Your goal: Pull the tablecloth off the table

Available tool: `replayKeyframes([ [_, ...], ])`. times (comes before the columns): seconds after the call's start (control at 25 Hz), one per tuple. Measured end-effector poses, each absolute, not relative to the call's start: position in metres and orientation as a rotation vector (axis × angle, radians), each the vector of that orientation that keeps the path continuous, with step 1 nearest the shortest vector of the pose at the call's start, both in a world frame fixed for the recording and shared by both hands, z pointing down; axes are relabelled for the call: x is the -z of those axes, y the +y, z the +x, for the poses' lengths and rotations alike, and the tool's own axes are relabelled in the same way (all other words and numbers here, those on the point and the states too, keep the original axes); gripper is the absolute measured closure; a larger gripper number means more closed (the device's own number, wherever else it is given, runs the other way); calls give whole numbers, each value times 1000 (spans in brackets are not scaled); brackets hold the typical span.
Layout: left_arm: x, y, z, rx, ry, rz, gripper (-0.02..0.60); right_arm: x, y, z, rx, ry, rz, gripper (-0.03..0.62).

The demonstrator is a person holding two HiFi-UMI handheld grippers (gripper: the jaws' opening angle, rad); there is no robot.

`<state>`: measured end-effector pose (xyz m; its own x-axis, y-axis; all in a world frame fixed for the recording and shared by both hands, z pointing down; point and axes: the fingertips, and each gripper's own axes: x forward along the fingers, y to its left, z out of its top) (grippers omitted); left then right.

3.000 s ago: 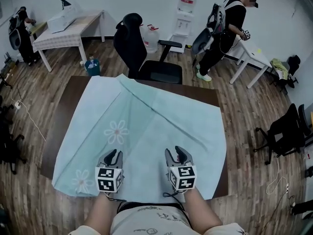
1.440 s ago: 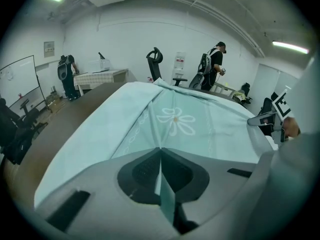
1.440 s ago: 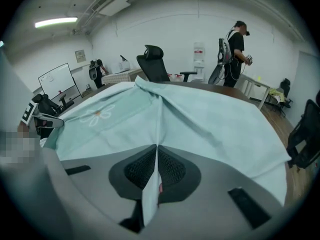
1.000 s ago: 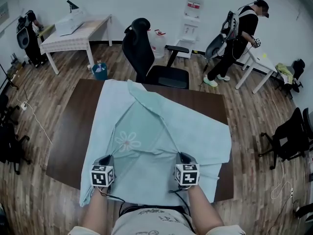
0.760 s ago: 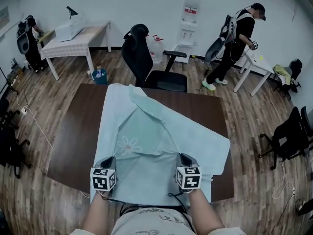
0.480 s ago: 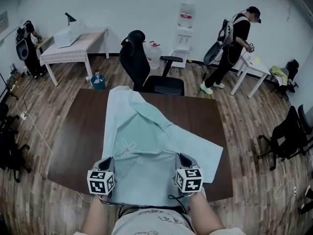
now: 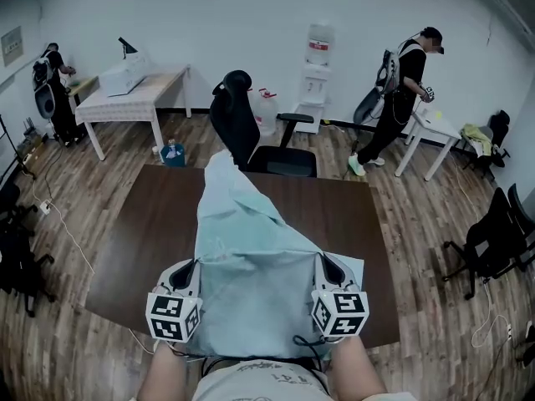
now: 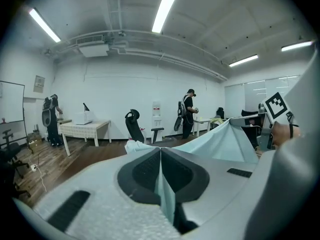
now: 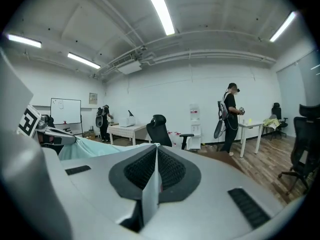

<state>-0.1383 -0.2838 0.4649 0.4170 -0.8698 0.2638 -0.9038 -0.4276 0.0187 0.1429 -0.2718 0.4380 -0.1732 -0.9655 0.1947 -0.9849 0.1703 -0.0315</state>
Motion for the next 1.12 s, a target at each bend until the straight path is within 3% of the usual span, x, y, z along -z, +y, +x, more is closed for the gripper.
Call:
replayKeyframes([
  [0.32,-406,-264,-126,-204,-1589,2632,572,-373,-245,138,-41,-2374,2012,580],
  [1.12,-434,-267,-114,-225,-1521,2594,571,-396,-241,132,-86,-2311,1987,580],
])
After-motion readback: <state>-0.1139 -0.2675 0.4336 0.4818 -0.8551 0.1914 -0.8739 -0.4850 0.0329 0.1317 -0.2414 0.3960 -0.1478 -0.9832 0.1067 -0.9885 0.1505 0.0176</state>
